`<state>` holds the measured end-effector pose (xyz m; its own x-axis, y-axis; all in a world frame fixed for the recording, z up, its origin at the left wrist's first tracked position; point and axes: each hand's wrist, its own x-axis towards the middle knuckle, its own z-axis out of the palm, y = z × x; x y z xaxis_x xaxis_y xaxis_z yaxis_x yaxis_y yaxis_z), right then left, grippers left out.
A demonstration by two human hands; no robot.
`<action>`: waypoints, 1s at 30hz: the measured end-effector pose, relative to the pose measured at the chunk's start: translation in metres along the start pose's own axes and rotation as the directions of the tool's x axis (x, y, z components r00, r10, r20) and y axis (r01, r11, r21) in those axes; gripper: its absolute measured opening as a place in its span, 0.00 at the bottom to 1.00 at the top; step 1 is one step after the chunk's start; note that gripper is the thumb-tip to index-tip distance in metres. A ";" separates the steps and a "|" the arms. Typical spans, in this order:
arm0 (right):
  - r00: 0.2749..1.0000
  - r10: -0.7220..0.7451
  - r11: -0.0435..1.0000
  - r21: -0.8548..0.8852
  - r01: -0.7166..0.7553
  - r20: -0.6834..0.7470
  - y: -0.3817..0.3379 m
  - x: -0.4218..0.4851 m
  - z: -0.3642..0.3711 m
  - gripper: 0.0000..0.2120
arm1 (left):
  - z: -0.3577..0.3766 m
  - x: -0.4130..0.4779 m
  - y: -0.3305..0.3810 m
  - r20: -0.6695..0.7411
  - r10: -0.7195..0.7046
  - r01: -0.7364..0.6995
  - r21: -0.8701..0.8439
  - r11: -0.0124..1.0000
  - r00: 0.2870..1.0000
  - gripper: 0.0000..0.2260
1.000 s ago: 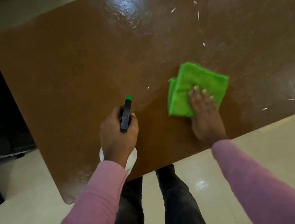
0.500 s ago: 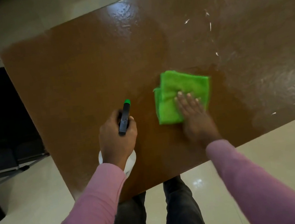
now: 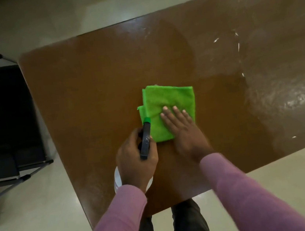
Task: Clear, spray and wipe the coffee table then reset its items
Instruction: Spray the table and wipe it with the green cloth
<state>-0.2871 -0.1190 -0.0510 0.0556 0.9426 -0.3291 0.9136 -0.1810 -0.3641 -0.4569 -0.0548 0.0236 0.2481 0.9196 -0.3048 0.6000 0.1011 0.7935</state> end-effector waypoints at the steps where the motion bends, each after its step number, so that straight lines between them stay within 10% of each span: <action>1: 0.995 0.095 0.995 0.007 -0.095 -0.029 0.023 0.004 -0.009 0.38 | 0.001 0.001 -0.002 0.012 0.000 0.001 -0.011 1.000 1.000 0.14; 7: 0.770 0.621 0.784 0.143 -0.604 -0.147 0.065 0.064 -0.049 0.37 | 0.003 0.003 -0.005 0.063 0.011 -0.008 -0.036 0.999 0.998 0.15; 15: 1.000 0.028 1.000 -0.001 -0.028 0.008 -0.013 0.047 -0.017 0.37 | 0.001 0.016 -0.005 0.010 -0.014 0.015 -0.026 1.000 1.000 0.09; 21: 0.916 0.389 0.921 0.036 -0.387 -0.095 0.118 0.069 -0.078 0.36 | 0.001 0.014 -0.007 -0.013 -0.085 0.084 -0.072 0.994 0.996 0.09; 25: 0.854 0.495 0.869 0.097 -0.486 -0.158 0.083 0.106 -0.073 0.37 | 0.002 0.020 0.005 -0.045 -0.199 0.189 -0.165 0.968 0.979 0.05; 30: 0.999 -0.020 1.000 0.007 0.020 -0.034 0.000 0.104 -0.036 0.35 | 0.022 0.061 0.042 -0.134 -0.135 0.112 -0.167 0.980 0.982 0.04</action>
<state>-0.2667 -0.0107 -0.0538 0.0513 0.9549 -0.2925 0.9116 -0.1643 -0.3768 -0.4000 -0.0027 0.0273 0.0604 0.9401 -0.3355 0.4882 0.2653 0.8314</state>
